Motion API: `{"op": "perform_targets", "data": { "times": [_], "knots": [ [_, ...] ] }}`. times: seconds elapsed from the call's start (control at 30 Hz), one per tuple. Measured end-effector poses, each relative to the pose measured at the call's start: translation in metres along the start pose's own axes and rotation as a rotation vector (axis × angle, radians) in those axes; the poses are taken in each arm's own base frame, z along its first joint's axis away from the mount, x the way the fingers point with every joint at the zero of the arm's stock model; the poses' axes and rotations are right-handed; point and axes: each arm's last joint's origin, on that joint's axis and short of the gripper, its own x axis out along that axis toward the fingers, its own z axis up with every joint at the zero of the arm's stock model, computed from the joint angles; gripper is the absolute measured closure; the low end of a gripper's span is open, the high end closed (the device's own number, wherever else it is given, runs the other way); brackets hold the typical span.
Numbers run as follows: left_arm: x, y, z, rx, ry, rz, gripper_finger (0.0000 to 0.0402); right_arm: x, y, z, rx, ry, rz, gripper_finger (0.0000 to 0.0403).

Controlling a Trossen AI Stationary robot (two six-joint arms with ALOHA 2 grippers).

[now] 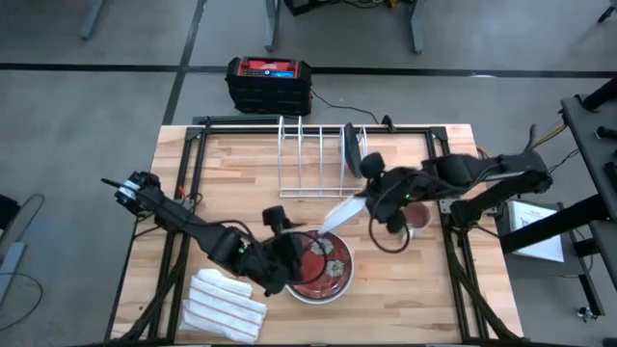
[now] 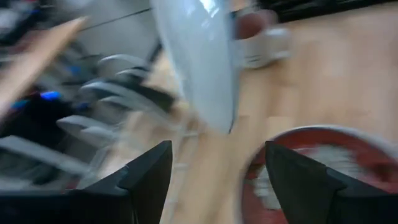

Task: Sort dishes
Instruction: Put the blue plate in the dish rack

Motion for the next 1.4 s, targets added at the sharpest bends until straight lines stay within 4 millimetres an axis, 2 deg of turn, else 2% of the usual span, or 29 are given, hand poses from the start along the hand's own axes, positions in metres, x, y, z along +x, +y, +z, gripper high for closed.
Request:
{"op": "perform_targets", "data": {
  "times": [0.1,0.23,0.33,0.47,0.7,0.8,1.07,1.4],
  "knots": [
    [0.0,0.006,-0.008,0.025,0.013,0.146,0.0157,-0.017,-0.009,0.002,-0.163,0.002,-0.028,0.0392],
    [-0.001,0.012,-0.018,0.026,0.046,0.229,0.0157,-0.034,-0.021,0.002,-0.399,-0.005,-0.073,0.0392],
    [-0.002,0.016,-0.023,0.02,0.067,0.254,0.0157,-0.041,-0.029,0.0,-0.605,0.023,-0.111,0.0392],
    [-0.003,0.018,-0.027,0.029,0.088,0.269,0.0157,-0.042,-0.038,-0.004,-0.77,0.049,-0.134,0.0392],
    [-0.003,0.022,-0.031,0.108,0.121,0.289,0.0157,-0.021,-0.046,-0.017,-0.936,0.178,-0.088,0.0393],
    [-0.003,0.023,-0.031,0.11,0.124,0.294,0.0157,-0.012,-0.052,-0.021,-0.953,0.253,-0.084,0.0393],
    [-0.002,0.024,-0.034,0.11,0.131,0.303,0.0157,0.005,-0.067,-0.03,-0.925,0.313,-0.09,0.0393],
    [0.002,0.022,-0.045,0.136,0.155,0.318,0.0157,0.042,-0.078,-0.042,-0.954,0.384,0.001,0.0393]
  ]
}}
